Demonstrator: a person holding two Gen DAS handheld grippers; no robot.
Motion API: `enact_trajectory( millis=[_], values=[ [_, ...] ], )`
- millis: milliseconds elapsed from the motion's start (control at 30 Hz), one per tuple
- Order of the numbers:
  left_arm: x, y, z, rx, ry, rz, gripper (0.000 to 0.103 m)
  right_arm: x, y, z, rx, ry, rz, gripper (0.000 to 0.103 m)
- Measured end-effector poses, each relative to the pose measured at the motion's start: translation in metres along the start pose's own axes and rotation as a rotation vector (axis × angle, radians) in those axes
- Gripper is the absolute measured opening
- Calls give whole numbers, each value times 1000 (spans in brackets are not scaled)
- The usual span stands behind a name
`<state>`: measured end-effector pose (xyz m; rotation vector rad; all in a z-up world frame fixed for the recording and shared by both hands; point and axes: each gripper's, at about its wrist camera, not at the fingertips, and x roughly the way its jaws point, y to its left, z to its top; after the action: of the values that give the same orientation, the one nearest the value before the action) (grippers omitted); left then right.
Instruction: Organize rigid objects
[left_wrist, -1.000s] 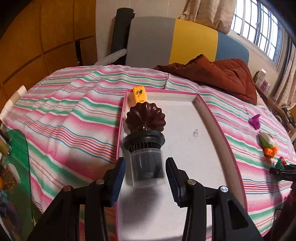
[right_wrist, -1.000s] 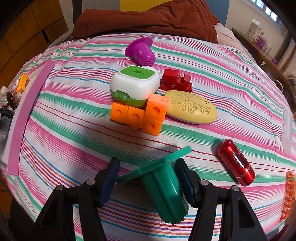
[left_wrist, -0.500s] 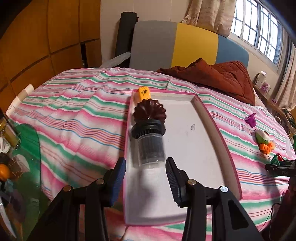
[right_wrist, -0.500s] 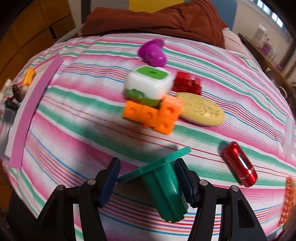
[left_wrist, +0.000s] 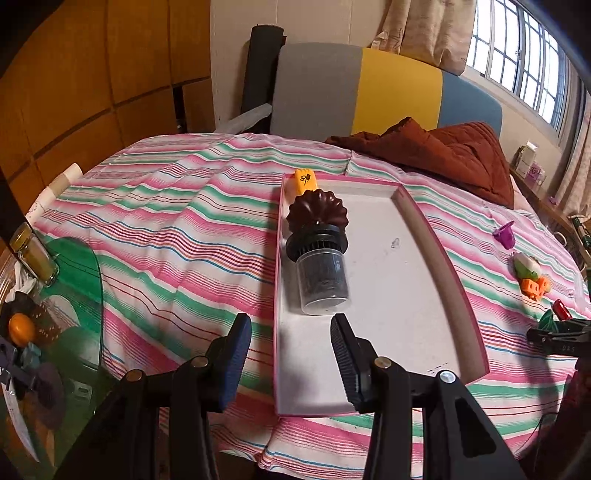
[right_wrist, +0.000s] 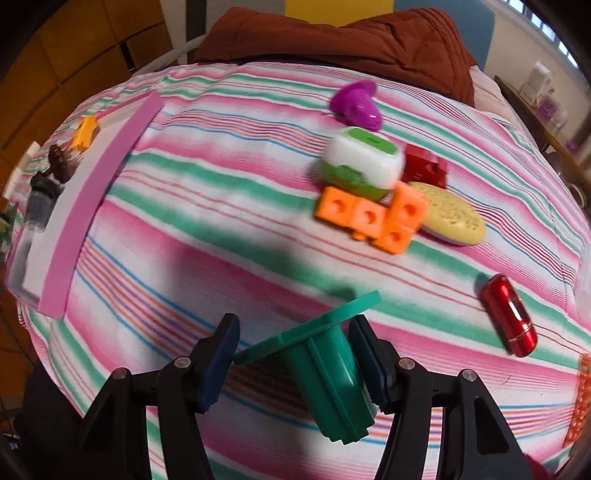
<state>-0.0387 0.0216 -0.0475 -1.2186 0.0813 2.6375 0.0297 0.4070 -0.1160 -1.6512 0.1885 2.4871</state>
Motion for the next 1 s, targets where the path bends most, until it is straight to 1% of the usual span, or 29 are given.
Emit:
enact_trajectory(
  millis=[100, 167, 233, 300, 433, 533, 600, 700, 800, 900, 1000],
  values=[
    [-4, 2, 0, -12, -13, -4, 45, -2, 20, -1, -18, -6, 19, 62],
    [-9, 5, 0, -30, -28, -11, 45, -1, 33, 0, -37, -13, 15, 62],
    [-14, 6, 0, -35, -45, -8, 45, -1, 41, 1, -28, -26, 20, 62],
    [-17, 7, 0, -29, -51, -7, 45, -1, 46, 2, -8, -39, 23, 62],
    [-19, 12, -2, -38, -54, 2, 45, -2, 48, 5, 79, -76, 19, 62],
    [-20, 16, -3, -43, -54, 8, 45, -10, 50, 9, 141, -123, 57, 61],
    [-19, 18, -3, -51, -52, 13, 45, -19, 57, 14, 144, -160, 70, 59],
    [-20, 22, -4, -58, -54, 18, 45, -30, 75, 23, 113, -194, 104, 58],
    [-20, 25, -4, -62, -54, 24, 45, -39, 107, 33, 38, -228, 133, 58],
    [-19, 28, -5, -70, -52, 30, 45, -43, 136, 41, -30, -239, 166, 58],
    [-19, 33, -5, -81, -51, 41, 45, -49, 167, 48, -81, -252, 219, 58]
  ],
)
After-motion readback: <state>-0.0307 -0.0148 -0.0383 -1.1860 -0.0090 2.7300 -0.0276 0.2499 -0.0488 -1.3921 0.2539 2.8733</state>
